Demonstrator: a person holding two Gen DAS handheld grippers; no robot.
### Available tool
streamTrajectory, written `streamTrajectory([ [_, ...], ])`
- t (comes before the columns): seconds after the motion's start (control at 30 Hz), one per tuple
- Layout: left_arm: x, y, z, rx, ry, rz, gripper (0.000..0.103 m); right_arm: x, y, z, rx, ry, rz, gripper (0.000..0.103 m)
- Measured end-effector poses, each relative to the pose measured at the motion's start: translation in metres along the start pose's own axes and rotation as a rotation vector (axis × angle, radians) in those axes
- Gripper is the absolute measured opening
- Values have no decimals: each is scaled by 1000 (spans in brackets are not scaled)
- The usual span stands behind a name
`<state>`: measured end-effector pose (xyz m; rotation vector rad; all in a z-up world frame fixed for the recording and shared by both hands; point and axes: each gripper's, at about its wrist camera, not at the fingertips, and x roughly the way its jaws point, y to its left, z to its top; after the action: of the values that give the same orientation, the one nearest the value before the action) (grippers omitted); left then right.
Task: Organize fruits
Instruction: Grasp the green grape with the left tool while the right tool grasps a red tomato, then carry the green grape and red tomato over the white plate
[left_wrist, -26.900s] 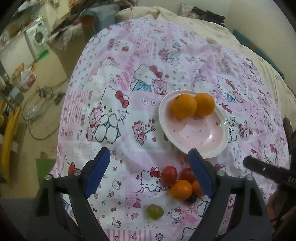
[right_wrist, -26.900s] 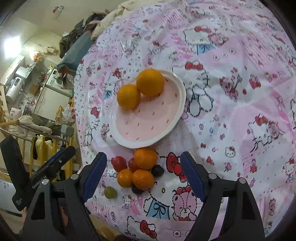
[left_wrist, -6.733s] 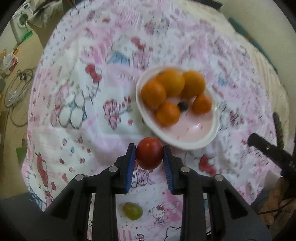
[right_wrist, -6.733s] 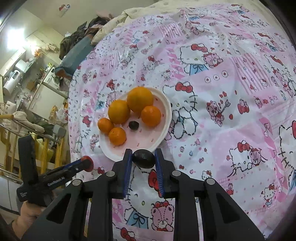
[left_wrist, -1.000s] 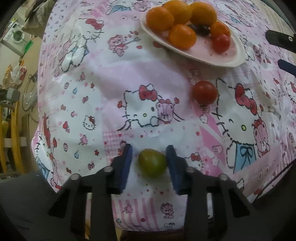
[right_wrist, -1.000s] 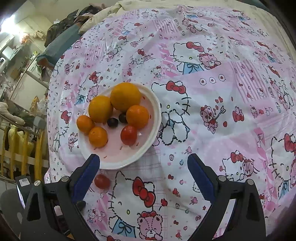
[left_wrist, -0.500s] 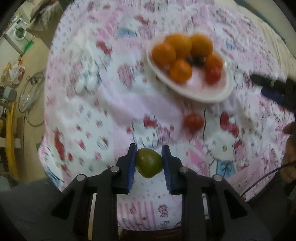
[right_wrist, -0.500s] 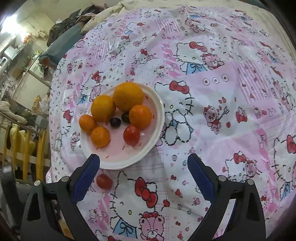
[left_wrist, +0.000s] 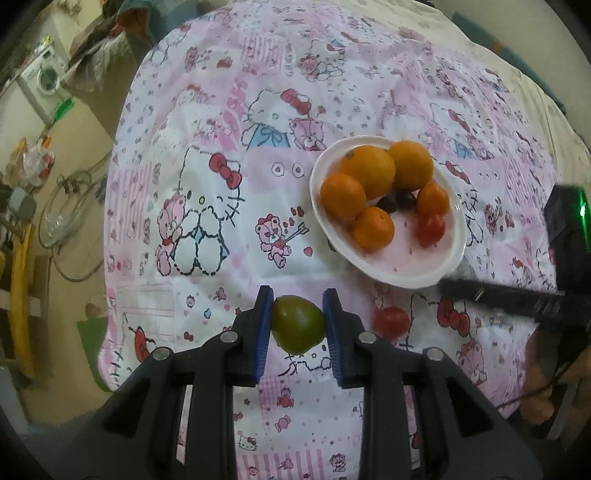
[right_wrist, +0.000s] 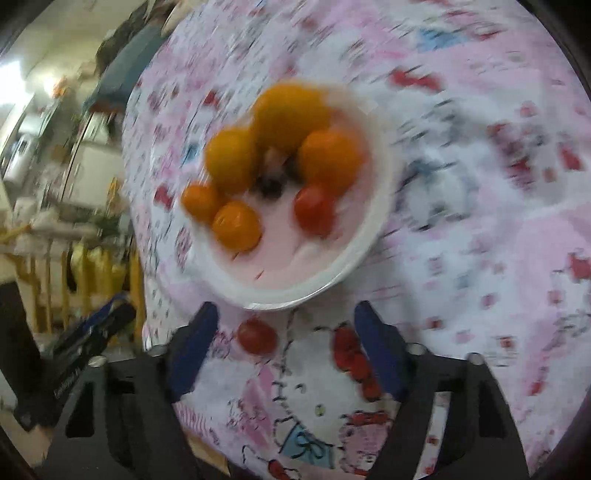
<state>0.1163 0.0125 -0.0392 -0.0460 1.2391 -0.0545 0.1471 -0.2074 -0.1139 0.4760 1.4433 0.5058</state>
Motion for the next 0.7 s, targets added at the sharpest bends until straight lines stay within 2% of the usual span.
streamTrajectory([
  [0.13, 3, 7, 2, -43, 7, -25, 24, 27, 24, -10, -88, 74, -37, 58],
  [0.27, 3, 12, 2, -57, 9, -29, 24, 43, 41, -16, -174, 82, -98, 52],
  [0.33, 4, 13, 1, -64, 20, -43, 24, 51, 46, -18, -192, 91, -88, 43],
  [0.37, 4, 13, 1, -64, 26, -49, 24, 55, 48, -20, -204, 98, -102, 33],
  [0.4, 4, 13, 2, -67, 27, -54, 24, 57, 49, -19, -218, 97, -116, 31],
  [0.7, 2, 8, 4, -74, 17, -68, 24, 47, 44, -21, -215, 89, -89, 31],
])
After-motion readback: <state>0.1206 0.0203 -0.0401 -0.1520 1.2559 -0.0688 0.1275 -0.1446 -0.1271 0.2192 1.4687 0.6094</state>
